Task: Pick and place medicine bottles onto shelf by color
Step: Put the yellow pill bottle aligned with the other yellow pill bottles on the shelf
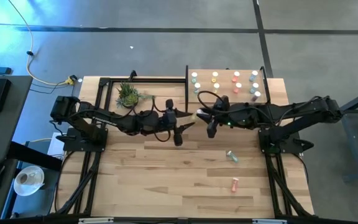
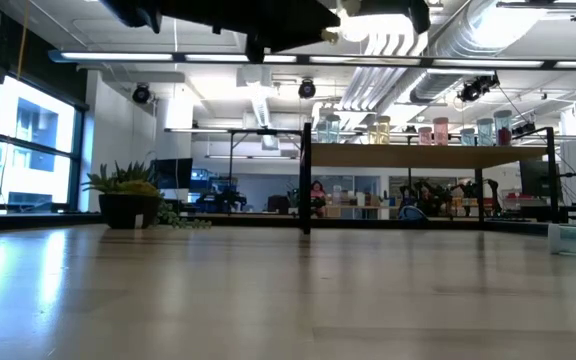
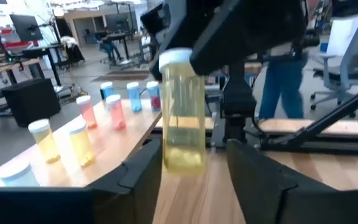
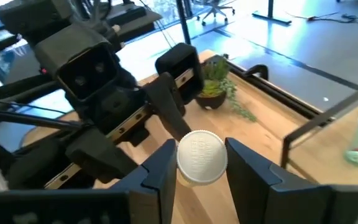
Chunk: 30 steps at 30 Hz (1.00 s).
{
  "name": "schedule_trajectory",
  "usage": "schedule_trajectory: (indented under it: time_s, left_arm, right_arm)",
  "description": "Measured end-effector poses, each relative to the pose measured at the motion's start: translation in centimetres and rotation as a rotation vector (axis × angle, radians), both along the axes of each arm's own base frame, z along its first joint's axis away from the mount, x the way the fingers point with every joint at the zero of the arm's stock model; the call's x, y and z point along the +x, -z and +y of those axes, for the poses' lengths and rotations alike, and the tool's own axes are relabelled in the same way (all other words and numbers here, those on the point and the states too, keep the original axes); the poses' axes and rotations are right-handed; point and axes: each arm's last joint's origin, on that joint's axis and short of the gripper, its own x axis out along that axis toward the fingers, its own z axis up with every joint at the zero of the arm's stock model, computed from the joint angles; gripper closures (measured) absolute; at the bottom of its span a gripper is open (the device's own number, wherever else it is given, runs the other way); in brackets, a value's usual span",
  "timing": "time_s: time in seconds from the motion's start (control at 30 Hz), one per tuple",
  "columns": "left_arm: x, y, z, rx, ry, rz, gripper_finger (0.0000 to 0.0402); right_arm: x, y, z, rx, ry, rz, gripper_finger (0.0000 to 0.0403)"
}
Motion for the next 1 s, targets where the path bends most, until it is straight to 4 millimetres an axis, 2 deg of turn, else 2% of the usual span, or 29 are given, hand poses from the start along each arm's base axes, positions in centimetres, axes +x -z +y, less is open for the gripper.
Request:
schedule_trajectory:
  time_s: [0.23, 0.5, 0.73, 1.0]
  left_arm:
    - [-0.4, -0.1, 0.1, 0.001, -0.056, 0.044, 0.0194]
    - [-1.4, -1.1, 0.0, 0.001, -0.053, 0.077, 0.0196]
    - [-2.2, -1.3, 0.0, -0.001, -0.05, 0.142, 0.0196]
    - [-2.3, -1.2, 0.0, -0.001, -0.05, 0.153, 0.0196]
  right_arm:
    - [-1.3, -0.2, -1.3, -0.029, 0.083, 0.047, 0.0297]
    - [-3.1, -0.1, -4.0, -0.06, 0.244, 0.145, 0.0297]
    - [-4.2, 1.1, -6.7, -0.02, 0.358, 0.278, 0.0297]
    - [-4.9, 1.9, -8.1, -0.002, 0.388, 0.389, 0.0296]
